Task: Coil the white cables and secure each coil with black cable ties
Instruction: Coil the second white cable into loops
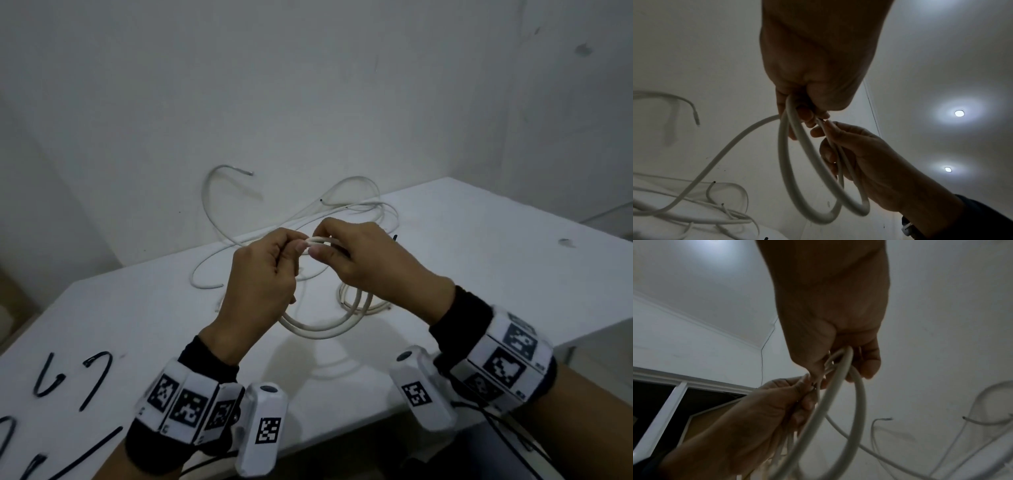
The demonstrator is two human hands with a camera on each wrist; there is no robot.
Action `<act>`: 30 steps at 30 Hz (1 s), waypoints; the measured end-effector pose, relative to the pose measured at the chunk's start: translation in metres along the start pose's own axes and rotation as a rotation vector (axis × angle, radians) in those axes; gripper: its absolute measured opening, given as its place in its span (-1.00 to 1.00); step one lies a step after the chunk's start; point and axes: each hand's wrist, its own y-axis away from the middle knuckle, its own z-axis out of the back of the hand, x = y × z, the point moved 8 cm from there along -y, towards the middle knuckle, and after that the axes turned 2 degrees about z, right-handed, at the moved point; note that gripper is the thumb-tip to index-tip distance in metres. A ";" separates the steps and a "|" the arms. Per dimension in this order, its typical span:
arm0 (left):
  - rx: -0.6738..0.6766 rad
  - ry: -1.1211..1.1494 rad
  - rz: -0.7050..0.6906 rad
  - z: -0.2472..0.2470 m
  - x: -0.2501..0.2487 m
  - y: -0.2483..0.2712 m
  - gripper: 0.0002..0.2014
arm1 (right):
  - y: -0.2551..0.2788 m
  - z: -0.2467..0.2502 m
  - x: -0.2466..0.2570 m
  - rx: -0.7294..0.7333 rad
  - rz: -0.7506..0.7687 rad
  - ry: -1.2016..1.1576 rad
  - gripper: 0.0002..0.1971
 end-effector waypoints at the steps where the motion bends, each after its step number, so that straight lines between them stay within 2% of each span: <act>1: -0.013 -0.032 -0.033 0.001 -0.004 0.000 -0.81 | -0.001 0.001 0.002 -0.009 0.010 -0.021 -0.73; 7: -0.222 -0.415 -0.418 0.014 -0.043 0.002 -0.63 | -0.003 0.021 0.018 -0.239 0.126 -0.213 -0.73; 9: -0.279 -0.502 -0.466 0.020 -0.051 0.000 -0.65 | -0.008 0.027 0.022 -0.269 0.152 -0.241 -0.75; 11: -0.304 -0.506 -0.466 0.026 -0.051 -0.006 -0.75 | -0.012 0.030 0.025 -0.280 0.161 -0.261 -0.78; 13: -0.222 -0.409 -0.419 0.025 -0.045 -0.014 -0.77 | -0.017 0.030 0.022 -0.286 0.156 -0.275 -0.80; 15: -0.074 -0.256 -0.273 0.016 -0.029 -0.021 -0.78 | -0.022 0.024 0.014 -0.260 0.130 -0.250 -0.80; 17: -0.026 -0.171 -0.120 0.007 -0.009 -0.022 -0.82 | -0.027 0.012 0.003 -0.186 0.087 -0.174 -0.79; 19: -0.090 -0.134 -0.036 0.004 0.006 -0.019 -0.83 | -0.028 0.001 -0.008 -0.120 0.031 -0.068 -0.78; 21: -0.213 -0.080 0.031 0.010 0.019 -0.017 -0.84 | -0.020 -0.001 -0.018 -0.165 -0.047 -0.012 -0.73; 24: -0.403 0.019 0.129 0.027 0.035 -0.019 -0.81 | 0.003 0.002 -0.020 -0.309 -0.189 -0.183 -0.84; 25: -0.454 0.047 0.138 0.034 0.036 -0.020 -0.81 | 0.010 -0.003 -0.019 -0.297 -0.263 -0.265 -0.76; 27: -0.537 0.094 0.134 0.045 0.034 -0.023 -0.81 | 0.026 -0.022 -0.018 -0.195 -0.433 -0.446 -0.62; 30: -0.597 0.173 0.155 0.052 0.035 -0.028 -0.79 | 0.048 -0.072 -0.008 0.114 -0.655 -0.779 -0.45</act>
